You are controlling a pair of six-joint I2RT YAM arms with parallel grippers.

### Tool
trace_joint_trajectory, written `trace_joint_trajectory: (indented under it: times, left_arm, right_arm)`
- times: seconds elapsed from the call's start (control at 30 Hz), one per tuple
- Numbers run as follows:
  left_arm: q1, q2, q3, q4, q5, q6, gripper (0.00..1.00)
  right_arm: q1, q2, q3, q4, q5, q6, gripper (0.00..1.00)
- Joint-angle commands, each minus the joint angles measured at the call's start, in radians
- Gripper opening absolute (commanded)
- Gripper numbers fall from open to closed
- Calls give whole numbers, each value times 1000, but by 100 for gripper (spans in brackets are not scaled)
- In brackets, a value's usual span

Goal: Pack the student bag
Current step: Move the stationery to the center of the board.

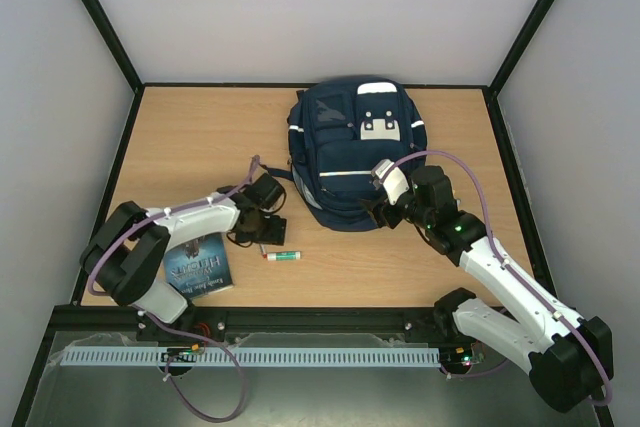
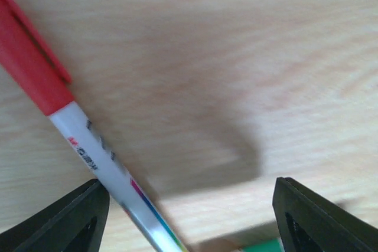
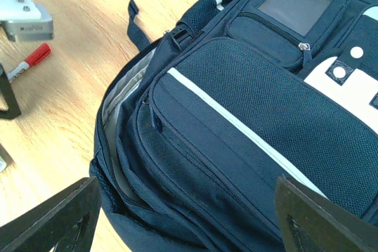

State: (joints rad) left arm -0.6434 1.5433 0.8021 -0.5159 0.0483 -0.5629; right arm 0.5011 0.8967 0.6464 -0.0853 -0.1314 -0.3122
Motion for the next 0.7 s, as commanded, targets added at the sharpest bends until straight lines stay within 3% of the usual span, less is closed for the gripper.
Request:
trace_joint_trajectory:
  times: [0.0, 0.27, 0.4, 0.5, 0.67]
  left_arm:
    - [-80, -1, 12, 6, 93, -66, 79]
    - [-129, -41, 58, -54, 4, -98, 79]
    - [-116, -119, 102, -162, -153, -138, 88]
    - [-68, -204, 95, -229, -292, -206, 99]
    - [117, -391, 14, -254, -399, -285, 99]
  right_arm:
    - [-4, -1, -12, -19, -22, -10, 81]
    - [-4, 2, -11, -25, -25, -8, 81]
    - [-4, 2, -11, -24, -28, -8, 81]
    - [-4, 5, -10, -24, -31, -10, 81]
    - [-4, 4, -10, -28, -33, -11, 81]
